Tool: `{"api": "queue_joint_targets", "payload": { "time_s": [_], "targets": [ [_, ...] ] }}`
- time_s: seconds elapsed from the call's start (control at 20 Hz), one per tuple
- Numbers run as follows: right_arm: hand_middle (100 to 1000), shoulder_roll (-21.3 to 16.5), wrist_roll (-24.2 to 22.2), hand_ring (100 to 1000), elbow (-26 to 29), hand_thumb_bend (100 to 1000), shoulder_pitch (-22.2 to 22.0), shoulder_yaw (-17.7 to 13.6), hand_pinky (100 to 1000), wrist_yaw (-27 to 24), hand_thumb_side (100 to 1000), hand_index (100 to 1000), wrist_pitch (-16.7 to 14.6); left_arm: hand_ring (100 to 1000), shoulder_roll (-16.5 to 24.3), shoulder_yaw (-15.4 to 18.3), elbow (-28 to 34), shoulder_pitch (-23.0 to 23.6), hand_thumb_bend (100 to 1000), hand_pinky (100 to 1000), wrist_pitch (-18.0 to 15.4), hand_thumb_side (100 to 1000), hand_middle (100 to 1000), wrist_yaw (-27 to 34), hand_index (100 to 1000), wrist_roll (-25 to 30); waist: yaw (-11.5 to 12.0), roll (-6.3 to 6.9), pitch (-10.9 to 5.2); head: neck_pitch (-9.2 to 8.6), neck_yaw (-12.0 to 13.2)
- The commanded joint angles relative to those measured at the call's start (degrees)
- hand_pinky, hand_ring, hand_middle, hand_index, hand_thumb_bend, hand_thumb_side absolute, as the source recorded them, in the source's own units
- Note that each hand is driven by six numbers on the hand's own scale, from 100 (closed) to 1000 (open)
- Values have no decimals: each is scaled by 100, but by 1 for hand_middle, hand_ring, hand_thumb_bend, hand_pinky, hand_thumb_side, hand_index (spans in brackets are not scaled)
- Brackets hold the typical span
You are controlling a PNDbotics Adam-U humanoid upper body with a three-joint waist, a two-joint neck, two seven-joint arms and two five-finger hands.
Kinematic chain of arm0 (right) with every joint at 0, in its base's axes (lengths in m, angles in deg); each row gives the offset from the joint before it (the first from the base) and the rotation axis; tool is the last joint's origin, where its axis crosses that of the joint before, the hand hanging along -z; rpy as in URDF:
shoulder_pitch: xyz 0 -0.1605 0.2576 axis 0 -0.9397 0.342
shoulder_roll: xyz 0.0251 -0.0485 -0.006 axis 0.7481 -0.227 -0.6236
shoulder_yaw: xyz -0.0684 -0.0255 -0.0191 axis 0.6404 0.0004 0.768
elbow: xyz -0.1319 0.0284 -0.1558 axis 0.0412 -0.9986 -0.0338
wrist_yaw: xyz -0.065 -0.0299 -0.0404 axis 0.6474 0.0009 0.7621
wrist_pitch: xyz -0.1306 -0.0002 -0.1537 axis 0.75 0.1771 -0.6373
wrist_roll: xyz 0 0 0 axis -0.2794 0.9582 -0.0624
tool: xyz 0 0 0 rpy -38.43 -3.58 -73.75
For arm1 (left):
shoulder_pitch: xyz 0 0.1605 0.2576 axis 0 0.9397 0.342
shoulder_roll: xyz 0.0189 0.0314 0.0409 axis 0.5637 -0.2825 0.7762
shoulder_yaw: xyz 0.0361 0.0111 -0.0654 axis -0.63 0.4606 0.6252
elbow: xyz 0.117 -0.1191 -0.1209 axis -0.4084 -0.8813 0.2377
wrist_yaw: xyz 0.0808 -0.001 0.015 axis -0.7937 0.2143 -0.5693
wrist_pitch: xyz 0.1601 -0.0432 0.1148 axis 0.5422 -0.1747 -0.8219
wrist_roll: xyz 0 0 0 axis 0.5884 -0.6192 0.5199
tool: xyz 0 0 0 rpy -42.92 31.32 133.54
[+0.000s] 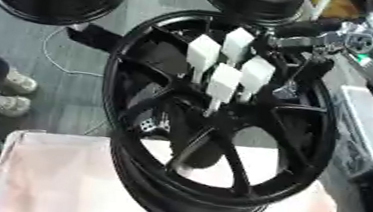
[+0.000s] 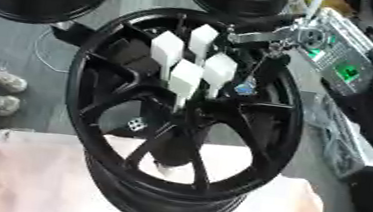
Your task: Pull the pin out of the wheel hub.
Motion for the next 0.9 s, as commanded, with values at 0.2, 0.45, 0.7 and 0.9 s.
{"api": "queue_joint_targets", "payload": {
  "time_s": [0.2, 0.45, 0.7, 0.9],
  "targets": [
    [653, -145, 36, 358, 155, 195, 18, -44, 388, -67, 100, 729, 23, 621, 97, -1, 94, -81, 285, 538, 5, 987, 625, -23, 686, 2, 13, 12, -49, -11, 1],
    [553, -137, 67, 325, 178, 192, 27, -81, 353, -96, 100, 633, 43, 621, 98, -1, 93, -83, 286, 538, 6, 987, 624, -23, 686, 3, 6, 13, -52, -11, 4],
    [513, -175, 411, 312, 242, 157, 30, -242, 336, -291, 100, 594, 127, 621, 106, -2, 88, -91, 286, 538, 10, 987, 624, -24, 686, 4, -11, 3, -63, -11, 9],
    [513, -193, 495, 312, 275, 157, 23, -254, 336, -321, 100, 594, 168, 621, 106, -3, 87, -92, 286, 538, 11, 987, 624, -26, 686, 5, -11, 0, -64, -11, 7]
  ]
}}
